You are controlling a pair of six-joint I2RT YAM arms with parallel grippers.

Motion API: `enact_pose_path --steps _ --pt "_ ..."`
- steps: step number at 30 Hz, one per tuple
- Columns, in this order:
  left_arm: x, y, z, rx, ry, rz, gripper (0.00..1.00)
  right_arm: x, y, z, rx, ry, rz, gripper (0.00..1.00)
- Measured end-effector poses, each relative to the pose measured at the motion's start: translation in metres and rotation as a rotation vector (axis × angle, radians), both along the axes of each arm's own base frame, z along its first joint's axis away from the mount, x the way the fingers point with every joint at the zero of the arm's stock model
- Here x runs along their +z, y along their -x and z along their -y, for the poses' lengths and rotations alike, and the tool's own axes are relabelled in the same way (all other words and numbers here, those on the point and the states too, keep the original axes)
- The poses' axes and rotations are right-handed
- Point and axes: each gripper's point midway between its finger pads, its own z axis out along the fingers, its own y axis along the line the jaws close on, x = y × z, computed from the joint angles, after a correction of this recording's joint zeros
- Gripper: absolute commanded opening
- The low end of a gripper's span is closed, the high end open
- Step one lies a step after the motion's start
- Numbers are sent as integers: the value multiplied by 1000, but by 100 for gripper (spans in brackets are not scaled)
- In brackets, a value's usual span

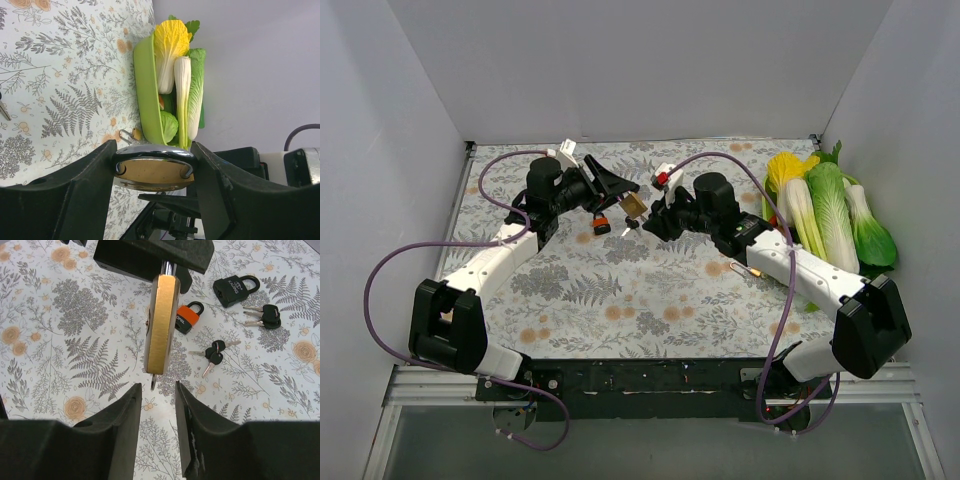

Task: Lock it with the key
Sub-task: Lock the lock.

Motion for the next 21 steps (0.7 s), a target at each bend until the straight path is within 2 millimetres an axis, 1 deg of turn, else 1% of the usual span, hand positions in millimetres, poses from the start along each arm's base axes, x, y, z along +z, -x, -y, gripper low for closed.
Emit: enact_pose_path --steps 5,9,14,16,18,19,20,21 --pt "0 -1 -1 5 3 0 0 -5 0 1 -2 6 -3 38" --pt "0 -1 -1 5 4 -3 0 -2 -1 0 -4 -2 4 40" --pt "0 -1 -1 6 6 -7 0 2 -2 -2 -5 -17 14 40" --pt "0 -1 -1 6 6 -8 0 2 -2 -2 -5 -19 13 34" --pt "0 -2 -1 6 6 -9 0 2 -2 -2 -6 -21 11 22" --pt "-1 -2 -1 6 6 -9 0 2 -2 -2 -6 -21 11 16" --pt "-1 -2 -1 6 6 -10 0 2 -2 -3 -6 -23 10 2" --pt "-1 -2 -1 7 6 -10 0 2 -2 -3 -5 -25 8 1"
